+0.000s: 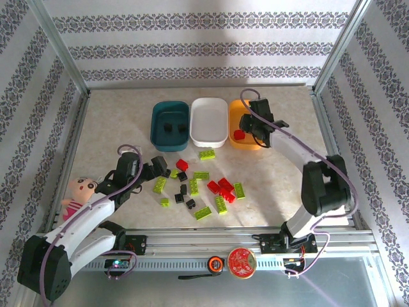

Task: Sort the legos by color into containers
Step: Place the lego in the container, then pick up the lego from the center of the table.

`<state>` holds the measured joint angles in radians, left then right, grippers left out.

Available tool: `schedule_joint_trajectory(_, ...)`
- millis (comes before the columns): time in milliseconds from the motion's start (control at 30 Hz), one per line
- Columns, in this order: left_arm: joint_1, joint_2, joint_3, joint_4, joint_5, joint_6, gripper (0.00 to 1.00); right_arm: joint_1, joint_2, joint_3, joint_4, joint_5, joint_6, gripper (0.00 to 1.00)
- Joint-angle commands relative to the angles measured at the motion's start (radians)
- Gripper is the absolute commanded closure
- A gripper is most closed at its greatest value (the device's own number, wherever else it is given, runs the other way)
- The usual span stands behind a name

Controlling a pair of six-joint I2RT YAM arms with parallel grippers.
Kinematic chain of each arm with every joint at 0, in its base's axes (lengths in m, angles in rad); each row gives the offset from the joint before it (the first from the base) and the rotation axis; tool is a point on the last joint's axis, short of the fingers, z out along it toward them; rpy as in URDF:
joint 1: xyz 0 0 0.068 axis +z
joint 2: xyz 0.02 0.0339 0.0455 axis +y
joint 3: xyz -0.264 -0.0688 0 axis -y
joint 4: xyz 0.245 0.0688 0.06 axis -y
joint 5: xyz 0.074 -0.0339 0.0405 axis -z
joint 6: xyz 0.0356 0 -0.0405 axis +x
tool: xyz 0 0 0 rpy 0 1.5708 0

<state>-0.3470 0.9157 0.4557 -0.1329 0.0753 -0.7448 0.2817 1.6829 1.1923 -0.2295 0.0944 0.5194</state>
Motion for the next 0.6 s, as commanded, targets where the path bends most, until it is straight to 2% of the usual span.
schedule_joint_trajectory(0,0.002,0.006,0.040,-0.069,-0.014,0.013,0.00,-0.022,0.080,0.076,-0.032,0.034,-0.045,0.68)
schedule_joint_trajectory(67,0.003,0.016,0.050,-0.084,-0.012,0.019,0.00,-0.026,0.124,0.112,-0.043,0.035,-0.052,0.59)
schedule_joint_trajectory(133,0.006,0.039,0.065,-0.104,-0.008,0.029,0.00,-0.029,0.157,0.148,-0.068,0.035,-0.054,0.39)
schedule_joint_trajectory(200,0.008,0.076,0.086,-0.124,0.002,0.041,0.00,-0.027,0.169,0.168,-0.088,0.029,-0.053,0.29)
schedule_joint_trajectory(333,0.008,0.176,0.140,-0.143,0.044,0.071,0.01,-0.022,0.119,0.136,-0.074,0.015,-0.036,0.23)
schedule_joint_trajectory(400,0.009,0.238,0.174,-0.155,0.056,0.090,0.04,-0.011,0.073,0.099,-0.057,0.003,-0.031,0.22)
schedule_joint_trajectory(567,0.008,0.334,0.225,-0.186,0.004,0.102,0.07,0.032,-0.025,0.012,-0.045,0.001,-0.036,0.22)
